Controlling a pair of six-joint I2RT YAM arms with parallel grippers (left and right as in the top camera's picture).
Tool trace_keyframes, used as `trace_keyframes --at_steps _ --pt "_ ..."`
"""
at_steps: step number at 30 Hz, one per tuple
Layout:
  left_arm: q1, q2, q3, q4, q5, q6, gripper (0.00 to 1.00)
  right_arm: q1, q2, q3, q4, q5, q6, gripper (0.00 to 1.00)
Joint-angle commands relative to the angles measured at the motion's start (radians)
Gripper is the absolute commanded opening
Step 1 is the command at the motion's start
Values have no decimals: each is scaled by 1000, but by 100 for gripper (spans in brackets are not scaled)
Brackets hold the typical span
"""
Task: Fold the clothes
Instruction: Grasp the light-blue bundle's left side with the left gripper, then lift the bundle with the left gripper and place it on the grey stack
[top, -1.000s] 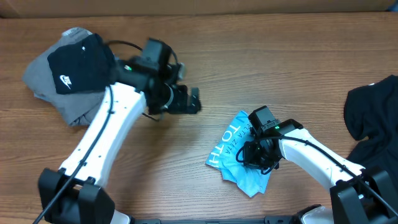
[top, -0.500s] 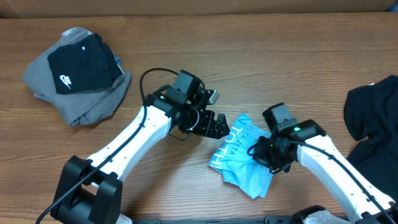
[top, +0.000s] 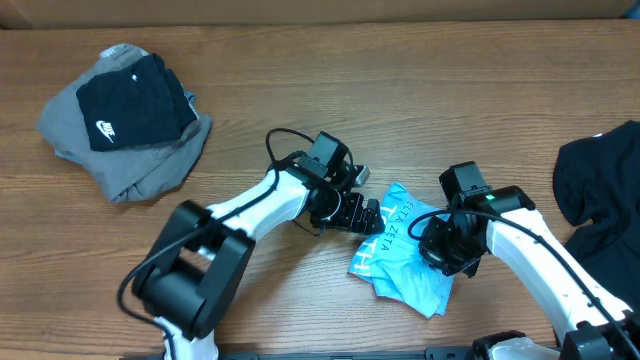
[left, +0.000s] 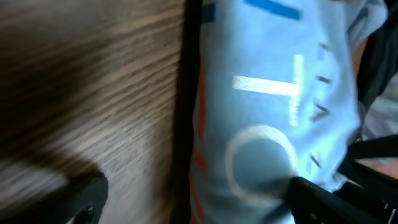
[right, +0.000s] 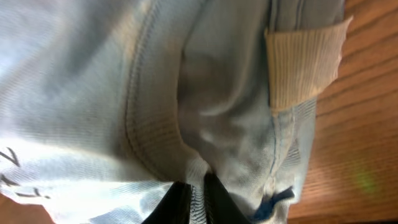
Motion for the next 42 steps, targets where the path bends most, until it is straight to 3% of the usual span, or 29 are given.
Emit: trace_keyframes --at_steps 1,4,5,9,15,17,19,23,24,25,35,42 --pt "-11 44 -9 17 101 -29 95 5 5 18 -11 -8 -15 14" --pt "-17 65 -9 29 140 -48 97 5 5 18 -31 -6 -17 35" --pt "-20 72 -9 43 171 -48 97 5 5 18 -34 -4 -22 37" --pt "-48 87 -9 107 242 -48 96 5 5 18 -32 -4 -34 38" --pt "-111 114 -9 110 142 -63 91 5 5 18 -18 -5 -34 39" --pt "-130 128 -9 123 138 -67 85 5 5 18 -16 -4 -34 39" --pt "-145 141 -9 135 138 -67 69 5 5 18 -16 -4 -34 39" --pt "-147 146 -9 152 138 -66 24 5 5 18 -21 -5 -34 40" --pt "-146 146 -9 154 138 -66 9 5 5 18 -24 -5 -34 40" --pt "-145 146 -9 154 138 -66 4 5 4 18 -29 -5 -34 40" --pt "-71 132 -7 112 154 -46 4 -24 -99 79 -78 -12 -94 39" --pt "101 -9 69 -117 149 106 4 -73 -242 252 -160 -4 -155 48"
